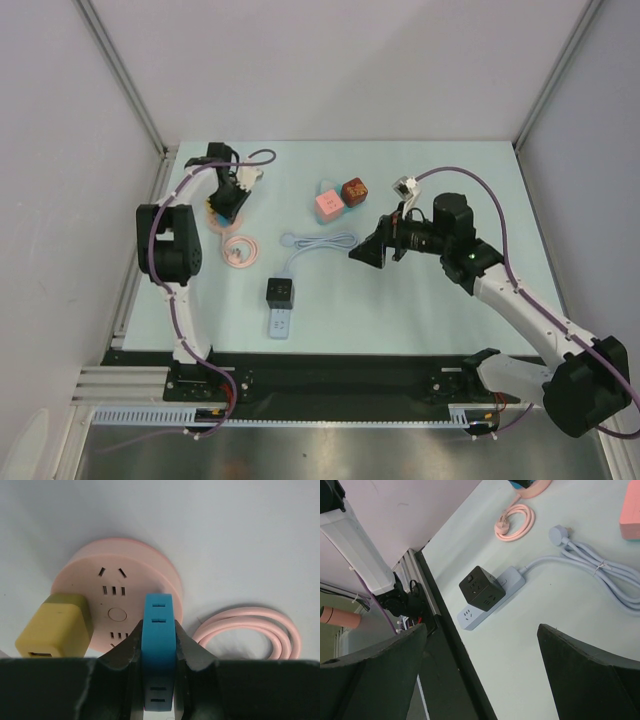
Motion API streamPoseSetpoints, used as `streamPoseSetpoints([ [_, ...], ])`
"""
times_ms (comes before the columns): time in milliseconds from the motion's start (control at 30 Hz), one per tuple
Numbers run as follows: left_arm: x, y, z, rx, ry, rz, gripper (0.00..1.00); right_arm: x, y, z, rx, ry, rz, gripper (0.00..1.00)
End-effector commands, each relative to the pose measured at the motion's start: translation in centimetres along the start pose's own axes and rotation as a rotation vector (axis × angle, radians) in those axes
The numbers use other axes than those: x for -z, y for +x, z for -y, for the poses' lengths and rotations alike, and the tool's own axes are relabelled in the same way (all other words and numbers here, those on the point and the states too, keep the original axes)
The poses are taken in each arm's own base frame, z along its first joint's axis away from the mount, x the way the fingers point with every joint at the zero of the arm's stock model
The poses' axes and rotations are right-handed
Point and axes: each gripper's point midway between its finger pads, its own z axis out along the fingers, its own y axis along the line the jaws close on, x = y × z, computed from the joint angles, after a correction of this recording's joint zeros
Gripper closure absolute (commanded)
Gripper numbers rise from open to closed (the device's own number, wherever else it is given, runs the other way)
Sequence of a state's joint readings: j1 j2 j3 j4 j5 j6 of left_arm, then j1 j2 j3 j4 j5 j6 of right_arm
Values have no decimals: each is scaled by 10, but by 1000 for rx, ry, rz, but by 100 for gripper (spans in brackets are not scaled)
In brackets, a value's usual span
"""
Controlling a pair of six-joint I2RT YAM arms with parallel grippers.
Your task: Insert the plug
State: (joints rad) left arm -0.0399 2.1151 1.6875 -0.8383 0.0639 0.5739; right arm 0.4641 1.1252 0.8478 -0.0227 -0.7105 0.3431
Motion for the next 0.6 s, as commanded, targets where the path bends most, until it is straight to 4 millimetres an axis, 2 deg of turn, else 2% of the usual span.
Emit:
streamPoseSetpoints([
  [0, -48, 40, 65, -10, 203, -165, 99, 4, -19, -14, 73, -7, 40, 0],
  [167, -53, 42, 69, 7, 230, -159, 100, 5, -18, -18, 85, -8, 36, 0],
  [433, -44, 40, 53, 15, 194, -132, 100, 5, -17, -19, 102, 3, 33, 0],
  [533, -38, 34, 54, 5, 206, -104, 88, 5, -18, -19, 105, 4, 35, 0],
  [567, -36, 32, 53, 5, 203, -97, 82, 4, -17, -19, 105, 2, 33, 0],
])
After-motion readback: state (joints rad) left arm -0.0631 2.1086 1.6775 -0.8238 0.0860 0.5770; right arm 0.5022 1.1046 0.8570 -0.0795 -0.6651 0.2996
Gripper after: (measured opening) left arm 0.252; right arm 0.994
